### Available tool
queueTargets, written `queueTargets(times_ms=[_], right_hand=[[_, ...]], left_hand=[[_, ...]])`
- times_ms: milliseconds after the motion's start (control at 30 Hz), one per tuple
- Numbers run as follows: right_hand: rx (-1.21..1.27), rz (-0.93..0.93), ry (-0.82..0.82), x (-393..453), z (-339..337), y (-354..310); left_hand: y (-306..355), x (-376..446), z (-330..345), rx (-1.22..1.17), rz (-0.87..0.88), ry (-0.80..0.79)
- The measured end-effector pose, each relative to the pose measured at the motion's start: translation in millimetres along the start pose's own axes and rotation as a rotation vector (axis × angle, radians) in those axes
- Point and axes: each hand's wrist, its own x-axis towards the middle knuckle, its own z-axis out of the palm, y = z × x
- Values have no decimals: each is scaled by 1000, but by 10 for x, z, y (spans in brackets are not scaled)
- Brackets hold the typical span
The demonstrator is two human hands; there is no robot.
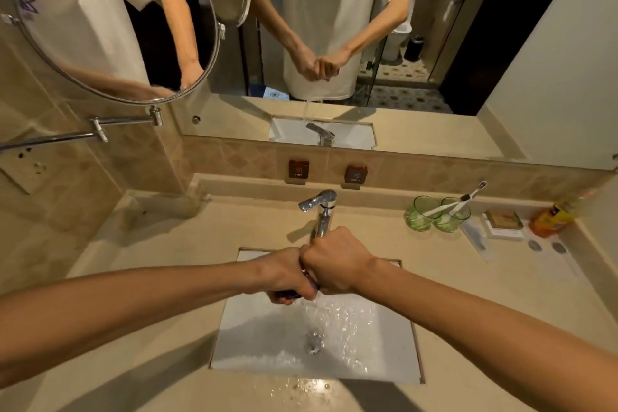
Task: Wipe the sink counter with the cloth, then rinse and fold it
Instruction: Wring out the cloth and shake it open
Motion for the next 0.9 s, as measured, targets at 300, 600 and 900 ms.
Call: queueTargets(times_ms=[300,600,900], right_hand=[[219,251,-413,194,277,-157],[448,327,-395,130,293,35],[48,-75,484,-693,-430,219]], left_hand=[[-239,251,385,374,26,345],[-178,279,400,305,24,415],[434,-745,-176,-744,176,-476]])
